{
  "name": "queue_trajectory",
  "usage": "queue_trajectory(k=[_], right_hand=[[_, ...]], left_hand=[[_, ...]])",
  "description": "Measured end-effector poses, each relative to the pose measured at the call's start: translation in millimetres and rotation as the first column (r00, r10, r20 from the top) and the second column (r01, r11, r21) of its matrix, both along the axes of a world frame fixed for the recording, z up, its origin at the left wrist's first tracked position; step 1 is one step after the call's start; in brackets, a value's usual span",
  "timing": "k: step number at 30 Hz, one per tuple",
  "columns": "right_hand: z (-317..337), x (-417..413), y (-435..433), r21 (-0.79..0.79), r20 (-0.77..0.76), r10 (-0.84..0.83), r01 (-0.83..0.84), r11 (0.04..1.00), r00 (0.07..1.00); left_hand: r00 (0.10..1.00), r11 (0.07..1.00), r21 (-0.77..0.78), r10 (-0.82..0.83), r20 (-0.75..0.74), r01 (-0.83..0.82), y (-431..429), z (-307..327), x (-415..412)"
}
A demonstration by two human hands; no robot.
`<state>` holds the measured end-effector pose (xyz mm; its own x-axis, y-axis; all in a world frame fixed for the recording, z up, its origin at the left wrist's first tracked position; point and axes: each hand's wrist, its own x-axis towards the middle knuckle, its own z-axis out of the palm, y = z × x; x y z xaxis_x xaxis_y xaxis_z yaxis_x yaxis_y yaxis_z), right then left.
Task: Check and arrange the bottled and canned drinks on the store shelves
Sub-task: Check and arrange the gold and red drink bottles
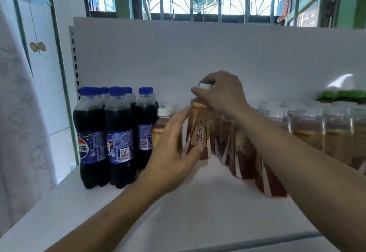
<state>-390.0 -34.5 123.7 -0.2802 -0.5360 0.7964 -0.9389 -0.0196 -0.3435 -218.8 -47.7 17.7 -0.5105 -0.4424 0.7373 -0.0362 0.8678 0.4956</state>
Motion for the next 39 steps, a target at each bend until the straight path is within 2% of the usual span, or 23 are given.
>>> queue_trajectory(k=[2, 7, 11, 13, 15, 17, 20, 23, 25, 27, 30, 31, 32, 33, 34, 36, 37, 38, 39], right_hand=[[13.4, 4.2, 17.1, -0.041, 0.027, 0.057, -0.056, 0.998, 0.998], [26.6, 3.0, 45.1, -0.187, 0.147, 0.209, -0.180, 0.966, 0.967], [24.1, 4.2, 52.1, -0.223, 0.120, 0.212, -0.182, 0.958, 0.970], [18.5, 1.2, 51.1, -0.221, 0.143, 0.281, -0.246, 0.944, 0.949], [7.8, -4.5, 50.5, -0.214, 0.274, 0.468, -0.421, 0.881, 0.840], [-10.0, -11.2, 45.6, -0.198, 0.414, 0.591, -0.565, 0.801, 0.692], [-38.8, -17.2, 31.7, -0.211, 0.619, 0.651, -0.706, 0.677, 0.439], [-66.1, -15.7, 22.6, -0.247, 0.771, 0.602, -0.774, 0.583, 0.207], [-73.6, -15.0, 19.8, -0.309, 0.784, 0.602, -0.748, 0.587, 0.148], [-75.8, -16.9, 21.6, -0.398, 0.743, 0.653, -0.685, 0.610, 0.150], [-77.9, -19.7, 29.4, -0.479, 0.653, 0.700, -0.556, 0.679, 0.291], [-79.9, -20.1, 30.4, -0.487, 0.643, 0.698, -0.536, 0.690, 0.316], [-81.9, -19.6, 30.8, -0.495, 0.642, 0.704, -0.538, 0.682, 0.303], [-82.7, -18.7, 30.5, -0.512, 0.649, 0.720, -0.559, 0.653, 0.246], [-82.5, -17.7, 31.0, -0.538, 0.666, 0.731, -0.583, 0.609, 0.148], [-79.1, -18.0, 35.1, -0.570, 0.706, 0.706, -0.634, 0.523, -0.051], [-78.5, -19.5, 36.0, -0.562, 0.726, 0.681, -0.653, 0.507, -0.096], [-79.2, -21.0, 35.9, -0.557, 0.735, 0.669, -0.663, 0.500, -0.112], [-80.2, -21.8, 35.7, -0.560, 0.734, 0.669, -0.663, 0.497, -0.118]], left_hand=[[1.000, 0.993, 0.118, -0.018, -0.005, 0.018, 9.3, 6.9, -13.2], [0.994, 0.955, 0.287, -0.054, -0.091, 0.078, 13.8, 11.4, -38.8], [0.966, 0.858, 0.449, -0.191, -0.172, 0.250, 14.7, 2.9, -53.5], [0.950, 0.804, 0.510, -0.227, -0.214, 0.307, 13.1, -6.4, -54.8], [0.924, 0.736, 0.559, -0.277, -0.265, 0.381, 12.6, -14.5, -51.3], [0.882, 0.615, 0.633, -0.311, -0.354, 0.470, 12.9, -17.9, -47.1], [0.801, 0.401, 0.694, -0.328, -0.501, 0.598, 16.6, -13.9, -43.7], [0.780, 0.306, 0.719, -0.293, -0.552, 0.624, 18.8, -10.8, -44.1], [0.810, 0.335, 0.738, -0.277, -0.517, 0.586, 18.4, -11.3, -46.0], [0.854, 0.437, 0.734, -0.241, -0.461, 0.520, 15.8, -12.9, -47.2], [0.913, 0.587, 0.703, -0.199, -0.357, 0.403, 14.3, -16.2, -49.7], [0.927, 0.612, 0.699, -0.197, -0.320, 0.371, 14.5, -17.7, -51.7], [0.931, 0.616, 0.700, -0.195, -0.310, 0.362, 14.4, -19.1, -53.4], [0.923, 0.587, 0.715, -0.188, -0.337, 0.381, 14.1, -19.6, -54.0], [0.901, 0.511, 0.745, -0.189, -0.390, 0.429, 14.9, -19.7, -53.1], [0.834, 0.265, 0.793, -0.242, -0.496, 0.549, 16.4, -16.4, -48.6], [0.805, 0.163, 0.801, -0.283, -0.521, 0.576, 16.7, -15.4, -45.9], [0.796, 0.119, 0.811, -0.315, -0.517, 0.573, 17.3, -15.4, -43.9], [0.799, 0.124, 0.817, -0.332, -0.501, 0.564, 16.6, -16.3, -44.0]])
